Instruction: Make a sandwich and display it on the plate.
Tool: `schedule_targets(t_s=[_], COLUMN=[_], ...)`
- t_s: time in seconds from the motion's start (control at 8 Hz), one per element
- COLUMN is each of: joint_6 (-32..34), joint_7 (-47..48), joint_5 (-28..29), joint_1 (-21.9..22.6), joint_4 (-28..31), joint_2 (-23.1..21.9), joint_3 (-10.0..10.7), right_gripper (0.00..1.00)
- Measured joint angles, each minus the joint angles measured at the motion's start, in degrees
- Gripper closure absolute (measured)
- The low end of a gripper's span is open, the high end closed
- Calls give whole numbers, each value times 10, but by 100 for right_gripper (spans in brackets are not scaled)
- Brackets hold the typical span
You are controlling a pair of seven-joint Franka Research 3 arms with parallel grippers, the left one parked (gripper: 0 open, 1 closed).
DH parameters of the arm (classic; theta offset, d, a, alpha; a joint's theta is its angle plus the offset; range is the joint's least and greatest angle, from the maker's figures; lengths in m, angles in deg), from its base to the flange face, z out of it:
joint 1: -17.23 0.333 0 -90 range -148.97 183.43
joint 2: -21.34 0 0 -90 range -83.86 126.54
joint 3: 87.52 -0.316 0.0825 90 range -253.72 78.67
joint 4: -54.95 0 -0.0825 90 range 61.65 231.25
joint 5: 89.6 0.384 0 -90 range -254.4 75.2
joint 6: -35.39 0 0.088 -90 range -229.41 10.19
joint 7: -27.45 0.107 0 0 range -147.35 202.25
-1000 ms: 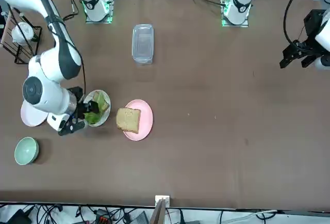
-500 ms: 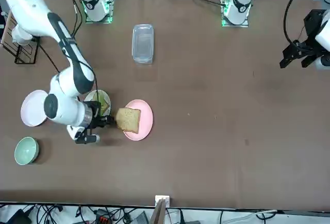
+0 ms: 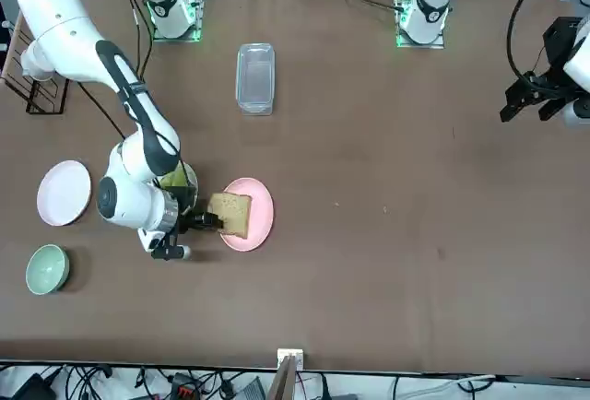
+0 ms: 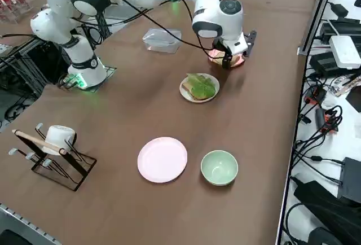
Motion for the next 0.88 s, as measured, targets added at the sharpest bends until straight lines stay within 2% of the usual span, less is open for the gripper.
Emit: schedule_targets(t_s=[0.62, 0.75, 0.88], joint_6=[1, 1, 1], joint_7=[0, 0, 0], joint_5=[3, 3, 3], joint_1=[0, 0, 0], joint_4=[12, 13, 13], joint_2=[13, 13, 13], joint_3=[0, 0, 0], right_gripper=[5, 8, 18])
